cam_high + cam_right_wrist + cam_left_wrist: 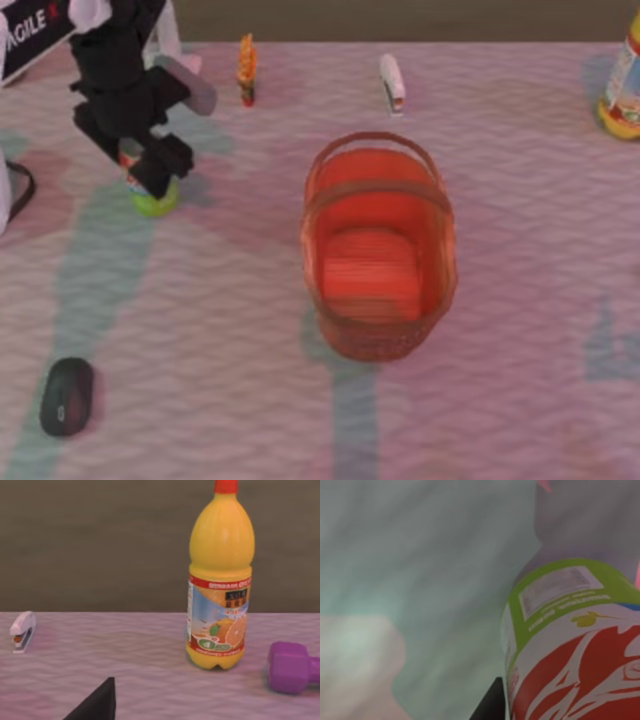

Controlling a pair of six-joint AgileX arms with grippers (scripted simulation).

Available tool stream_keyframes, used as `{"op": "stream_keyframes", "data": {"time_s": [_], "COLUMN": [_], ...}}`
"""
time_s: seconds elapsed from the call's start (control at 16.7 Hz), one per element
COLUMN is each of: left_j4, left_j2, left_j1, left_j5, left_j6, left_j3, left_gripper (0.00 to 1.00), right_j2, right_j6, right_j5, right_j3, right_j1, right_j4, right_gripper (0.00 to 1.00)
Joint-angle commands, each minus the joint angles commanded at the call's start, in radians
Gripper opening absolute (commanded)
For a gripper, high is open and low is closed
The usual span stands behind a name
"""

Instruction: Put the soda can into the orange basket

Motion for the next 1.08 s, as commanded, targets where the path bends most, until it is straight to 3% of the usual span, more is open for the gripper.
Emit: {"op": "stream_keyframes", "data": {"time_s": [0.24, 0.3, 0.84, 1.08], "left_j4": [0.000, 0.000, 0.000, 0.098], "left_j2": [0.000, 0.000, 0.000, -0.011], "left_j1": [0.000, 0.000, 0.002, -0.009], "left_j5": [0.000, 0.000, 0.000, 0.077], "left_j6": [0.000, 0.000, 0.002, -0.032], "left_j3": [0.000, 0.000, 0.000, -0.055], "left_gripper": [0.02, 0.00, 0.00, 0.00], "right_j2": [0.000, 0.000, 0.000, 0.000], "right_j6": [0.000, 0.000, 0.000, 0.000], "right_j5": [0.000, 0.000, 0.000, 0.000], "right_j3": [0.000, 0.000, 0.000, 0.000], "right_j1": [0.000, 0.000, 0.000, 0.000], "right_j4": [0.000, 0.000, 0.000, 0.000], "right_gripper": [1.00, 1.00, 1.00, 1.00]}}
